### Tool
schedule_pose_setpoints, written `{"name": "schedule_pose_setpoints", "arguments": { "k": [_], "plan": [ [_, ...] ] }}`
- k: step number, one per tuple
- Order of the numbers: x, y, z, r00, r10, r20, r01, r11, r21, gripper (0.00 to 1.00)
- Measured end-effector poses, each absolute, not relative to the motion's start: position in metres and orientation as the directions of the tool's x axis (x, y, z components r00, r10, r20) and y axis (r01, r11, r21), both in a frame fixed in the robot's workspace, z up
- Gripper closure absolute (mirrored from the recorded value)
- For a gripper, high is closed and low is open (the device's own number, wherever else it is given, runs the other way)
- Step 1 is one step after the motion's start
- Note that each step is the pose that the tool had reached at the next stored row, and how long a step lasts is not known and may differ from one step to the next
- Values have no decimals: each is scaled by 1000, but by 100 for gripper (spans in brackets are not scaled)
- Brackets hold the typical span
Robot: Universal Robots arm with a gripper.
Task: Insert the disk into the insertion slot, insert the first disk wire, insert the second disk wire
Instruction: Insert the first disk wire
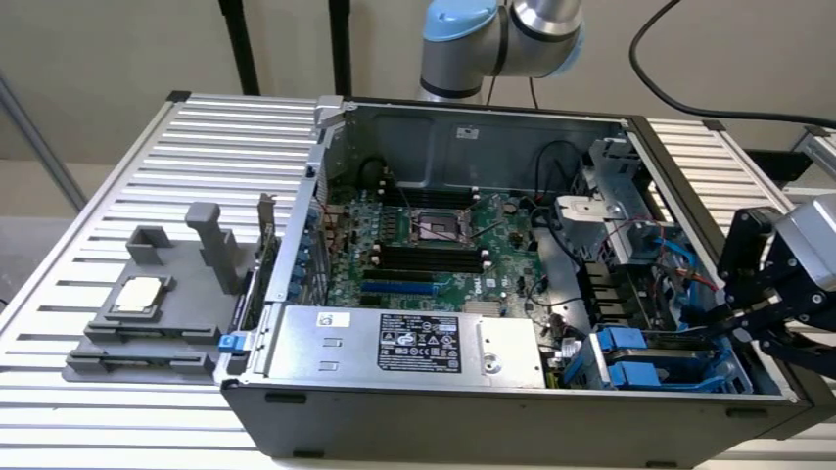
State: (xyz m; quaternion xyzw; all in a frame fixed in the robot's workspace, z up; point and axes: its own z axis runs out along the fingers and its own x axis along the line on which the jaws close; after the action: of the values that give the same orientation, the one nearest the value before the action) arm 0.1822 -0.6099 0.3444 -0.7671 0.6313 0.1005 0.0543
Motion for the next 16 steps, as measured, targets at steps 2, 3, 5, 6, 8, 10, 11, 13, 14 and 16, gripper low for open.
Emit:
{"name": "schedule_pose_setpoints", "arguments": {
  "k": [2, 3, 5, 6, 8, 10, 11, 13, 14, 16],
  "plan": [
    [179, -610, 345, 187, -957, -223, -979, -201, 43, 84],
    [178, -610, 345, 189, -956, -223, -978, -203, 43, 84],
    [174, -610, 347, 192, -956, -223, -978, -206, 43, 84],
    [172, -610, 347, 193, -956, -223, -977, -207, 44, 84],
    [165, -610, 348, 194, -956, -222, -977, -208, 44, 84],
    [157, -610, 348, 194, -956, -221, -977, -209, 44, 84],
    [153, -610, 348, 194, -956, -221, -977, -208, 44, 84],
    [148, -610, 348, 192, -956, -221, -977, -207, 44, 84],
    [147, -610, 348, 189, -957, -221, -978, -204, 44, 84],
    [146, -610, 348, 175, -960, -219, -981, -189, 44, 84]
  ]
}}
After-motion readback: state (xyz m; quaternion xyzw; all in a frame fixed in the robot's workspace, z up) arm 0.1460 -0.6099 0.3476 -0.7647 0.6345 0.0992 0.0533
